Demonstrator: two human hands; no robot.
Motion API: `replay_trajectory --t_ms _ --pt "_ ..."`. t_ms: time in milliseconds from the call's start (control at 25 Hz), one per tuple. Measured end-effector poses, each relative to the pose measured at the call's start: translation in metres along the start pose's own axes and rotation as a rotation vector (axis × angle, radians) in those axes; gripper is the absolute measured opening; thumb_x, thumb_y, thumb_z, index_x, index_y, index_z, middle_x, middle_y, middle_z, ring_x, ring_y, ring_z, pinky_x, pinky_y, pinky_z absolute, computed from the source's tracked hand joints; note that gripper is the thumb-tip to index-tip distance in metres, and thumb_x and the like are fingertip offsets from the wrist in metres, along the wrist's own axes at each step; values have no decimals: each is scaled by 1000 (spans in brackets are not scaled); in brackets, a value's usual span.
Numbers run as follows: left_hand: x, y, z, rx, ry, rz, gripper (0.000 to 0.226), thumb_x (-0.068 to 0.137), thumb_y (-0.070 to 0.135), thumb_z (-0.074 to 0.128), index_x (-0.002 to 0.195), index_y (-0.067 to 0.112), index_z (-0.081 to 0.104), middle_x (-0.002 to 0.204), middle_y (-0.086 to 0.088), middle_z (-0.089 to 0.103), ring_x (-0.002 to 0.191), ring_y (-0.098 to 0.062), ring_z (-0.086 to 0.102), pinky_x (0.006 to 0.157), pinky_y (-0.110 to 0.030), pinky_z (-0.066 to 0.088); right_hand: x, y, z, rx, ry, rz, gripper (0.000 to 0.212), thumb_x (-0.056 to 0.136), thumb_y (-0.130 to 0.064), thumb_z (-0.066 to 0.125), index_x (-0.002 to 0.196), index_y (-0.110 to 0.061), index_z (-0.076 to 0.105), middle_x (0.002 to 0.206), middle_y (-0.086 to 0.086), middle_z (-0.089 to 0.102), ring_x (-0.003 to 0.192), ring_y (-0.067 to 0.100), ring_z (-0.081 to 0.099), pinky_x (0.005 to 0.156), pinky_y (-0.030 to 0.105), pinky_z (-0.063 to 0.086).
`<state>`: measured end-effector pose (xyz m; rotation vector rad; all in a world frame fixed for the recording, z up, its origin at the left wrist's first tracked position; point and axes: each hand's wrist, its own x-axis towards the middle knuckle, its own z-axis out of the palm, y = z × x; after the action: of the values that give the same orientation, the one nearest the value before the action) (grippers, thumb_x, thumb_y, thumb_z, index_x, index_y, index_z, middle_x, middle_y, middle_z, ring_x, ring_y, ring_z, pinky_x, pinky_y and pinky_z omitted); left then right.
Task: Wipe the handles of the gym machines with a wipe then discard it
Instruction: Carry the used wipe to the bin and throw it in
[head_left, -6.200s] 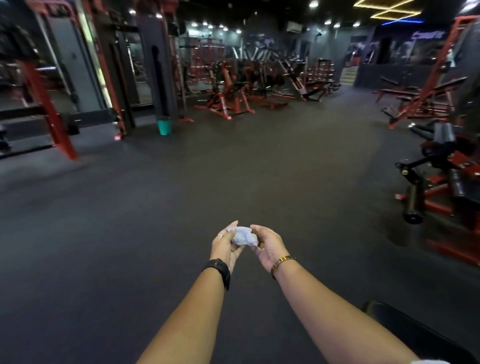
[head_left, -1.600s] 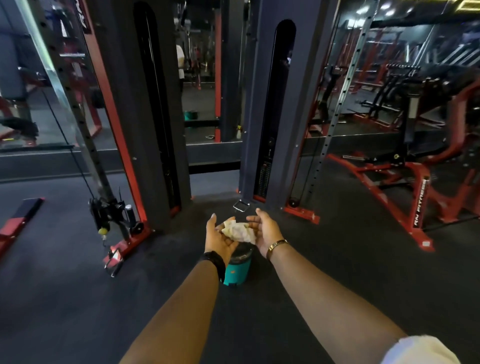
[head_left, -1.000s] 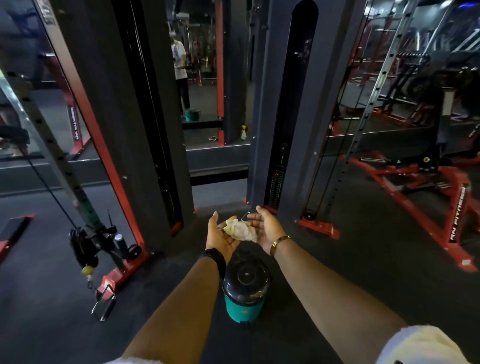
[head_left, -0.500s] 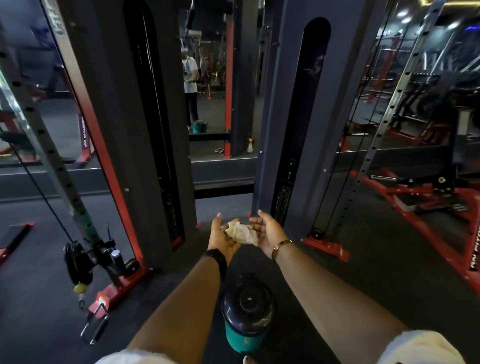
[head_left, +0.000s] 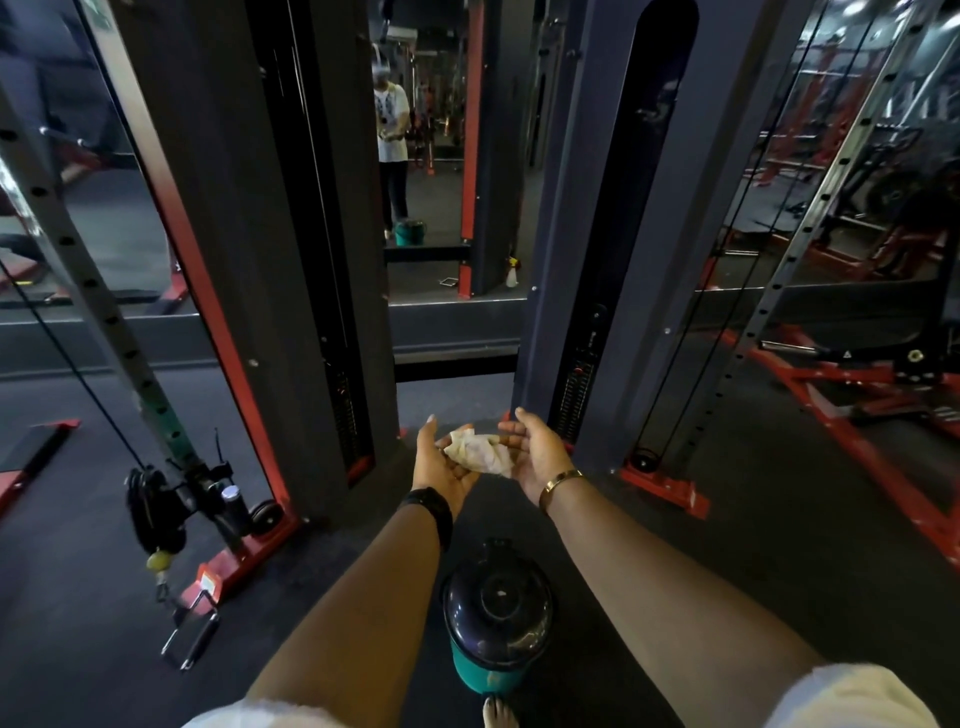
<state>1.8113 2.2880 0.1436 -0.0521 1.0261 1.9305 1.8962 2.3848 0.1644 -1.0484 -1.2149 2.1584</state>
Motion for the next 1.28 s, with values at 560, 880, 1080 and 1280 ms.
replay_trajectory --t_ms 560,880,1080,1280 --pt "8 -6 3 13 33 -1 53 92 54 47 105 6 65 99 -16 71 94 -28 67 80 -36 54 14 8 -8 50 36 -7 27 91 -35 57 92 -9 64 88 7 66 81 23 66 67 35 54" --pt "10 -1 -2 -3 36 1 53 93 52 45 108 5 64 106 -18 66 95 -28 64 84 -35 52 20 12 0 35 36 20 29 91 -36 57 89 -8 64 83 9 68 76 22 67 62 32 53" --pt "15 1 -5 -2 26 -4 53 93 53 46 106 6 65 102 -17 69 93 -27 66 78 -34 54 21 12 4 56 39 11 26 92 -33 56 84 -10 63 77 6 66 73 21 66 62 32 53" --pt "20 -5 -6 9 41 -23 54 91 55 46 103 6 67 91 -14 73 83 -24 70 64 -30 55 21 13 1 48 61 16 29 93 -34 54 80 -8 62 74 7 65 69 21 63 62 31 52"
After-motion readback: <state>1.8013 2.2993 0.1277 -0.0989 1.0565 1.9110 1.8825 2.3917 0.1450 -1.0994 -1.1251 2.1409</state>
